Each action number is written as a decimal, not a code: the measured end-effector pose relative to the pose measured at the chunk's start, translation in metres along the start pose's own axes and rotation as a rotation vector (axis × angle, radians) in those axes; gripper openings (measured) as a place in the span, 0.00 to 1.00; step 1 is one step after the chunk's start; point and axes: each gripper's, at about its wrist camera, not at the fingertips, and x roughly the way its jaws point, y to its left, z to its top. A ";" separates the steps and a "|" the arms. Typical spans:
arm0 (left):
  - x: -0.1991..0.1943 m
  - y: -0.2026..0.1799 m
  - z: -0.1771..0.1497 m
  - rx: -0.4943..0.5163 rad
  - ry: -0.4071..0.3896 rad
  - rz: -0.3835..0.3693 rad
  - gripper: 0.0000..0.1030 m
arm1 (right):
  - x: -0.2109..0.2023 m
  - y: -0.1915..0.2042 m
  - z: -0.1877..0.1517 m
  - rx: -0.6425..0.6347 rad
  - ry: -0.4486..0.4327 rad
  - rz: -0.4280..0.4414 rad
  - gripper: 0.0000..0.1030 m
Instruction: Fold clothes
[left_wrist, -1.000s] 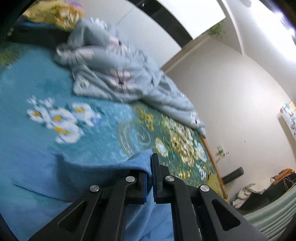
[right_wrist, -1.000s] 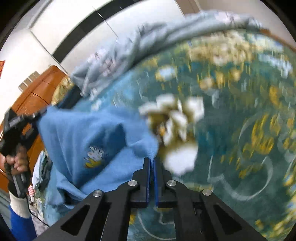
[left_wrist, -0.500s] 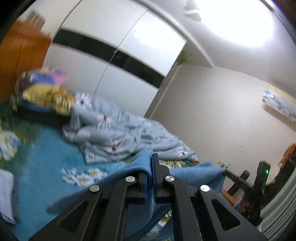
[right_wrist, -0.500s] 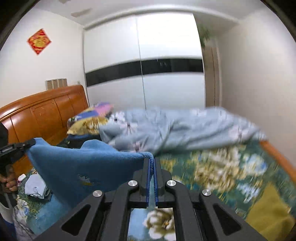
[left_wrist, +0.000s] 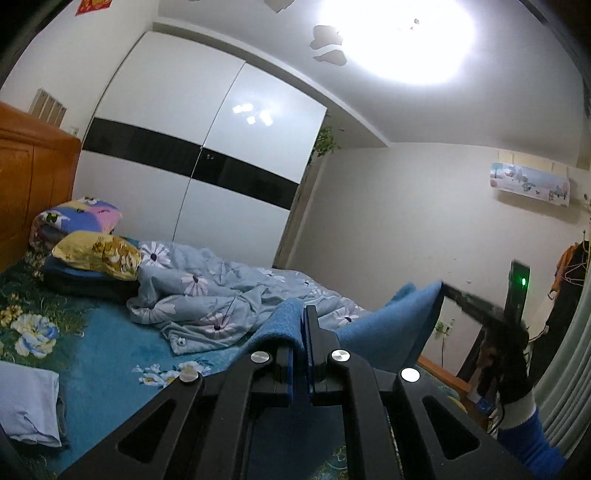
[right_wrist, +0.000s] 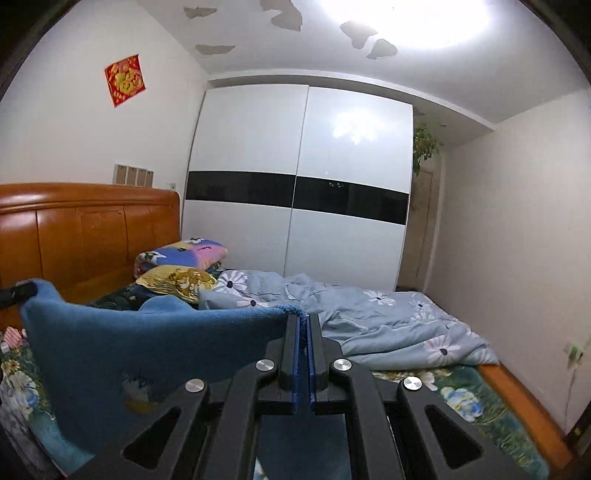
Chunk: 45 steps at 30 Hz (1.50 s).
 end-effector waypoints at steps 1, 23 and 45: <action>0.005 0.003 -0.003 -0.007 0.010 0.008 0.06 | 0.008 0.002 0.003 -0.008 0.013 -0.004 0.03; 0.213 0.232 -0.178 -0.331 0.418 0.343 0.05 | 0.358 0.037 -0.221 0.082 0.626 0.030 0.03; 0.258 0.282 -0.212 -0.365 0.509 0.436 0.08 | 0.450 0.059 -0.277 0.081 0.746 -0.004 0.07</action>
